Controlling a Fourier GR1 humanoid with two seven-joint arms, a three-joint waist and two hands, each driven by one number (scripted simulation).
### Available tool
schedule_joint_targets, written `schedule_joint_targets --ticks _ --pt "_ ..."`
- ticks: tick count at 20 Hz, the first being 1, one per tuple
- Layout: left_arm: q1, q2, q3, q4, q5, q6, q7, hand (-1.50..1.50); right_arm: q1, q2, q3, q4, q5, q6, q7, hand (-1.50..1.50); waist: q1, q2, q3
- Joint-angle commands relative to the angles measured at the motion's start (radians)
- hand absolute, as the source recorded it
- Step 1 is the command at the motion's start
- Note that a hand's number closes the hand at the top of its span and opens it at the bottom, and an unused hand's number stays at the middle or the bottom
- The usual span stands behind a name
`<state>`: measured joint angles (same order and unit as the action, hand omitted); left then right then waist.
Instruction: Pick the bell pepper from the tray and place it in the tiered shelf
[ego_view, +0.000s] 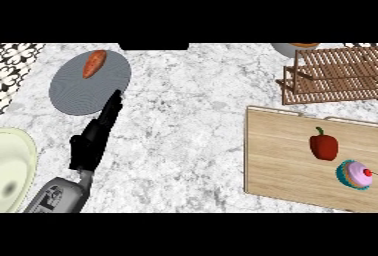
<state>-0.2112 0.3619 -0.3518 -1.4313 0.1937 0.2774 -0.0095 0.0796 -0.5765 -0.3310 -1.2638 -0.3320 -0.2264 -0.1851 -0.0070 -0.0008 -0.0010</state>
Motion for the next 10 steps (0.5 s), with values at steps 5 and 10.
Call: schedule_joint_targets --ticks 5,10 --pt "-0.026 -0.007 0.019 0.012 -0.02 -0.025 0.02 0.0 -0.013 -0.207 0.109 -0.175 0.099 0.061 0.375 -1.5 0.006 0.0 -0.001" --pt "-0.036 0.004 0.049 0.004 -0.006 -0.031 0.035 0.0 0.019 -0.321 0.245 -0.318 0.181 0.151 0.596 -1.5 0.005 -0.001 -0.003"
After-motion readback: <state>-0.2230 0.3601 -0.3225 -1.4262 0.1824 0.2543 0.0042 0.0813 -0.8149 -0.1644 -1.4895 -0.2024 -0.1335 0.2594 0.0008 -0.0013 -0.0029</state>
